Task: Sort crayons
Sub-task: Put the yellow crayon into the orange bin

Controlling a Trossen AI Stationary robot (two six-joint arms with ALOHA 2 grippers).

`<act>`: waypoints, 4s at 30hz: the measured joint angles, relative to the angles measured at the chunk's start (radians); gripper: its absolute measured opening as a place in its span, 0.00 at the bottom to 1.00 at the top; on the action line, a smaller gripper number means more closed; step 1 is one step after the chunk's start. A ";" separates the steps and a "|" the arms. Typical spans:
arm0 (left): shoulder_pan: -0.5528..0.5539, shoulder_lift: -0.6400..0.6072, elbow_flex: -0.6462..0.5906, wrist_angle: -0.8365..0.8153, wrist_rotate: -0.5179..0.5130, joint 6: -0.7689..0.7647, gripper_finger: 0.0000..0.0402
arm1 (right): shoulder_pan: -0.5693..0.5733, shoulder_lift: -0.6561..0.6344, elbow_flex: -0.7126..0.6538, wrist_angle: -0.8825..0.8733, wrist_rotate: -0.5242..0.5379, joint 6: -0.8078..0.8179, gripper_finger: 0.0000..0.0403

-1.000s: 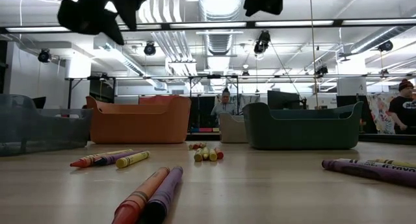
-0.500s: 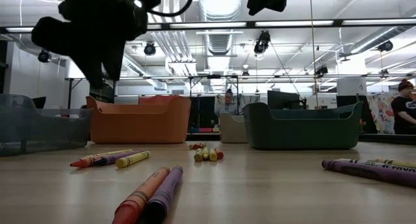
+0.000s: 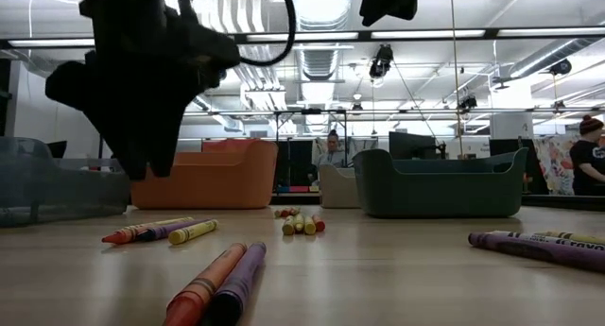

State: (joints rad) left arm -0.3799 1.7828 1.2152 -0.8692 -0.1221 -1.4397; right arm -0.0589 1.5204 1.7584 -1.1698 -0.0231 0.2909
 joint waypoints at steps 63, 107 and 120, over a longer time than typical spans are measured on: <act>0.059 -0.024 0.000 -0.016 -0.052 0.213 0.00 | 0.000 0.000 -0.001 0.000 0.000 -0.065 0.20; 1.138 -0.302 0.002 -0.011 0.193 1.275 0.00 | -0.485 0.044 -0.001 0.415 0.026 -0.081 0.20; 1.139 -0.107 0.002 -0.013 0.147 1.617 0.02 | -0.544 0.107 -0.001 0.420 -0.018 -0.074 0.20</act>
State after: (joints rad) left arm 0.7591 1.6754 1.2171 -0.8825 0.0252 0.1774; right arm -0.6031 1.6271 1.7576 -0.7497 -0.0414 0.2168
